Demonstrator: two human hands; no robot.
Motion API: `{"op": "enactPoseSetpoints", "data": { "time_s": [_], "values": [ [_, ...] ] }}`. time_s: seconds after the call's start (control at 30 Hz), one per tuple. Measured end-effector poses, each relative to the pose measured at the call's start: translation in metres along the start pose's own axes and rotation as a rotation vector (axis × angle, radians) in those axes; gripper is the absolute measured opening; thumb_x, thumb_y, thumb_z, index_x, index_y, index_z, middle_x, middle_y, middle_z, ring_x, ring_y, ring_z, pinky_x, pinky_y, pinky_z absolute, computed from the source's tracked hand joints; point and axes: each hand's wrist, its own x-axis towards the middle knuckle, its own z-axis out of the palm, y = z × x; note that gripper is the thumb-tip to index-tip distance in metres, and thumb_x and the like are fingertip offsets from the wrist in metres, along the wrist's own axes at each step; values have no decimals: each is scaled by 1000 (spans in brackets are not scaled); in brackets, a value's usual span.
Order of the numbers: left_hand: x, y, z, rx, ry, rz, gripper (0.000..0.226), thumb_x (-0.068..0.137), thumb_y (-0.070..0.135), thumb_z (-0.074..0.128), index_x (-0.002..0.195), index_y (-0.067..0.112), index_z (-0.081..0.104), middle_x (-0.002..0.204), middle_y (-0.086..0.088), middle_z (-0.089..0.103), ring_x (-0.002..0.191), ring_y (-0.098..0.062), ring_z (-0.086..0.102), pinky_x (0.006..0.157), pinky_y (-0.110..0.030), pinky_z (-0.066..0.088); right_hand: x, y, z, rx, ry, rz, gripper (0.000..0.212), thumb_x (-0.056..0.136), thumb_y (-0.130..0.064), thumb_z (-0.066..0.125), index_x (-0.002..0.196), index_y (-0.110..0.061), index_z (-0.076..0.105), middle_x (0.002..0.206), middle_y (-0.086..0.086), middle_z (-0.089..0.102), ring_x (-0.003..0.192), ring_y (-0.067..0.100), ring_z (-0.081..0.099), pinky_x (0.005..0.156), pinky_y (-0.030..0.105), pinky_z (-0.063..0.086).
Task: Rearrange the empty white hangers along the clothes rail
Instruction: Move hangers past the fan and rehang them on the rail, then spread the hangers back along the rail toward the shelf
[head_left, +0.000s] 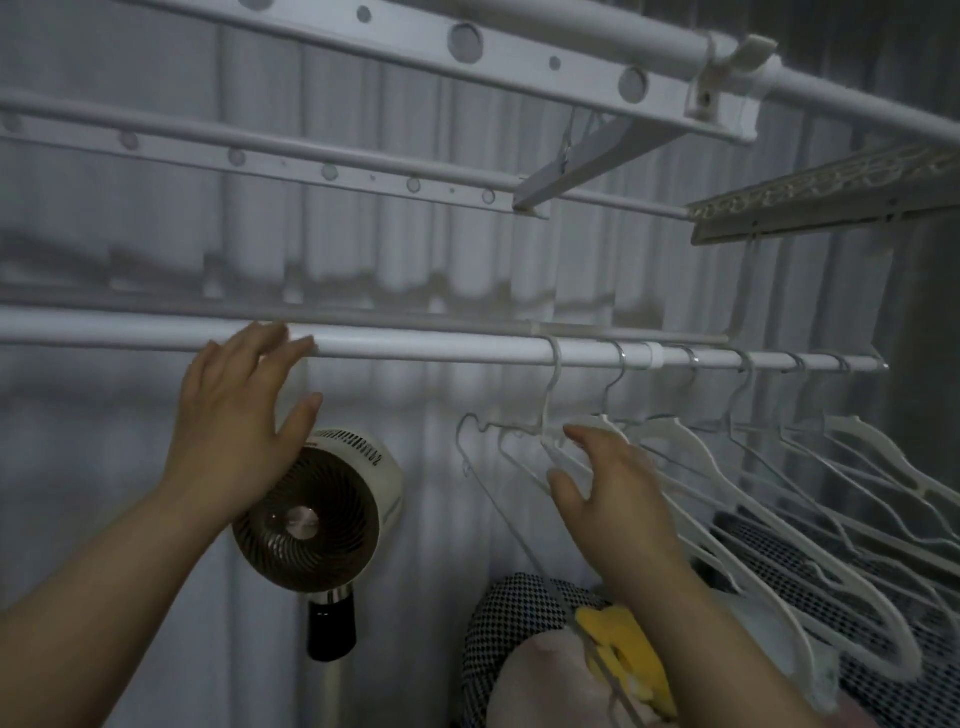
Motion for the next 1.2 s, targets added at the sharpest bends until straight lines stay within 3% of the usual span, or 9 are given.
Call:
{"op": "enactPoseSetpoints", "data": {
  "time_s": [0.1, 0.23, 0.43, 0.57, 0.7, 0.87, 1.03, 1.13, 1.2],
  "values": [
    [-14, -17, -30, -2, -20, 20, 56, 77, 39, 35, 105, 0, 65, 107, -21, 67, 107, -39, 58, 96, -47, 34, -6, -25, 17, 90, 120, -78, 38, 80, -21, 51, 114, -6, 62, 117, 11, 62, 114, 30, 51, 92, 23, 28],
    [-28, -69, -99, 11, -24, -52, 59, 76, 42, 32, 97, 1, 69, 93, -18, 72, 89, -38, 66, 83, -46, 47, -11, -80, 51, 221, 55, -164, 33, 85, -21, 53, 114, -9, 61, 115, 5, 59, 115, 20, 46, 91, 14, 22],
    [-58, -194, -199, 94, 38, -283, 46, 76, 37, 48, 100, 3, 68, 101, -19, 69, 89, -36, 64, 77, -32, 41, -25, -209, 132, 504, -212, -172, 27, 88, -7, 52, 113, -11, 60, 98, -6, 58, 83, 1, 52, 74, 11, 37],
    [-92, -268, -245, 103, 34, -504, 23, 87, 10, 55, 106, -1, 64, 102, -24, 65, 90, -33, 59, 75, -33, 37, -57, -302, 202, 762, -413, -110, 23, 89, -2, 51, 110, -1, 60, 74, -9, 54, 57, -3, 55, 54, 4, 40],
    [-131, -304, -250, -21, -48, -624, 35, 85, 14, 58, 118, 3, 57, 112, -15, 60, 92, -23, 53, 80, -28, 38, -86, -380, 236, 1003, -655, 47, 22, 90, -5, 50, 111, -5, 56, 93, 10, 62, 72, 12, 54, 69, 17, 44],
    [-167, -315, -242, -46, -85, -684, 55, 81, 18, 64, 131, 10, 44, 130, -10, 49, 112, -23, 49, 94, -30, 38, -102, -437, 253, 1081, -742, 189, 44, 90, -22, 55, 130, -12, 40, 84, -12, 49, 82, 7, 52, 86, 24, 45],
    [-194, -320, -239, -115, -146, -779, 43, 87, 13, 55, 129, 12, 45, 115, -6, 60, 93, -18, 54, 75, -21, 38, -108, -464, 255, 1060, -833, 204, 52, 90, -9, 53, 136, -13, 28, 77, -5, 52, 50, 4, 55, 48, 16, 41],
    [-203, -323, -240, -208, -117, -792, 23, 92, 14, 47, 111, 9, 58, 88, 2, 61, 92, -23, 58, 58, -11, 35, -109, -464, 256, 1071, -777, 246, 49, 90, 1, 44, 133, -16, 32, 71, -1, 56, 27, 2, 47, 34, 15, 33],
    [-207, -326, -240, -328, -85, -834, 22, 94, 15, 41, 92, 10, 63, 75, 1, 59, 71, -15, 54, 54, -2, 35, -107, -457, 253, 1072, -707, 273, 43, 89, 0, 44, 127, -20, 42, 65, -1, 58, 24, 3, 40, 33, 15, 29]
  ]
}}
